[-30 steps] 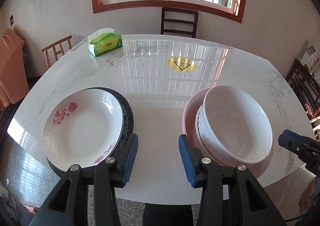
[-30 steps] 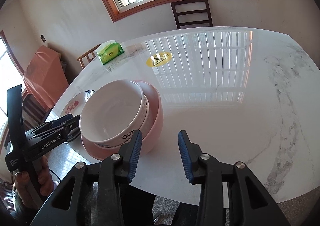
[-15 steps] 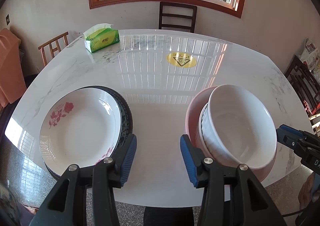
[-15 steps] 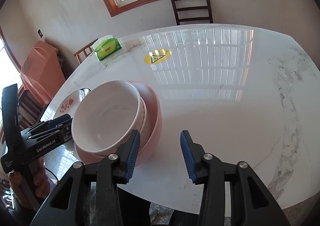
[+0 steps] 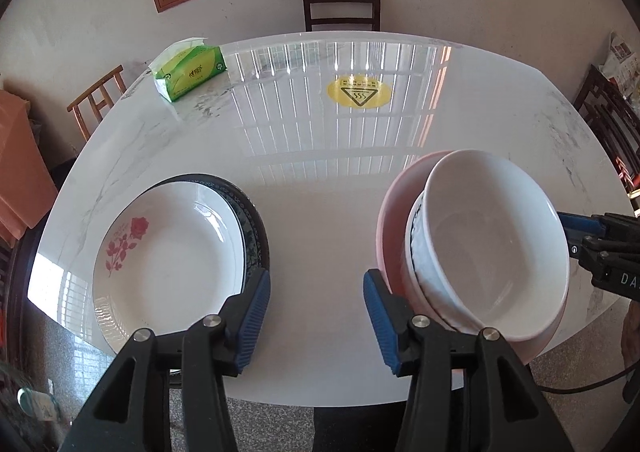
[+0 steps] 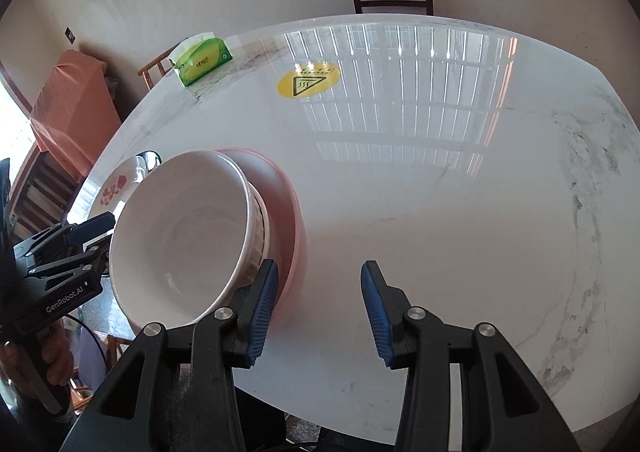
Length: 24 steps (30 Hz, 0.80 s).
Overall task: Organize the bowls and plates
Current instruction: 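Close both grippers on the pink bowl's rim, gripping the whole bowl stack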
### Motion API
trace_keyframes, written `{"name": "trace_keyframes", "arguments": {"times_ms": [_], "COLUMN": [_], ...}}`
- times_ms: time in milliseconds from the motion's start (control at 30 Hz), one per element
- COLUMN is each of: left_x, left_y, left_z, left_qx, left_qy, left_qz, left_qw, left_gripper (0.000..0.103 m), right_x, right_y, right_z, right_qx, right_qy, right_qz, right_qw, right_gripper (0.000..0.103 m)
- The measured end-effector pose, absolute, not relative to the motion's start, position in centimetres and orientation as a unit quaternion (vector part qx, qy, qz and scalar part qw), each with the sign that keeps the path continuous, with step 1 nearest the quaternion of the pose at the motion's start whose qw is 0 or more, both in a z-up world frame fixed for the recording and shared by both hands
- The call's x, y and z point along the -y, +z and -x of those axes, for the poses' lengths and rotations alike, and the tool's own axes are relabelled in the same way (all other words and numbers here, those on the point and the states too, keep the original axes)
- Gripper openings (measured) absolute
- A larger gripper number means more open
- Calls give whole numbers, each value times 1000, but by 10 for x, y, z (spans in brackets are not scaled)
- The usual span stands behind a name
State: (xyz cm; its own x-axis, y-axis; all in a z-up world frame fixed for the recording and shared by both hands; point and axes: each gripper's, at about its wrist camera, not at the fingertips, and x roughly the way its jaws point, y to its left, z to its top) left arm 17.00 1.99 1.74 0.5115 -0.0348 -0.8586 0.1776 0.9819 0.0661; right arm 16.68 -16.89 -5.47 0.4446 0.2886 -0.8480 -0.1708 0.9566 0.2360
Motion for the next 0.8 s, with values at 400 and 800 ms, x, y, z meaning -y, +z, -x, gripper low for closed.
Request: {"name": "trace_keyframes", "arguments": {"times_ms": [400, 800], "left_x": [-28, -34], "left_y": [16, 12], "left_z": [-200, -216], "left_qx": [-554, -608], "left_qy": [-61, -54], "left_qz": [-40, -11], "left_qw": [829, 792], "left_gripper": [50, 50], "right_x": [161, 163], "right_y": [-66, -66], "right_z": [-197, -201], "right_qx": [-599, -592], "right_qy": [156, 151], "right_qz": [-23, -3], "right_qw": [785, 792], "right_gripper": [38, 57]}}
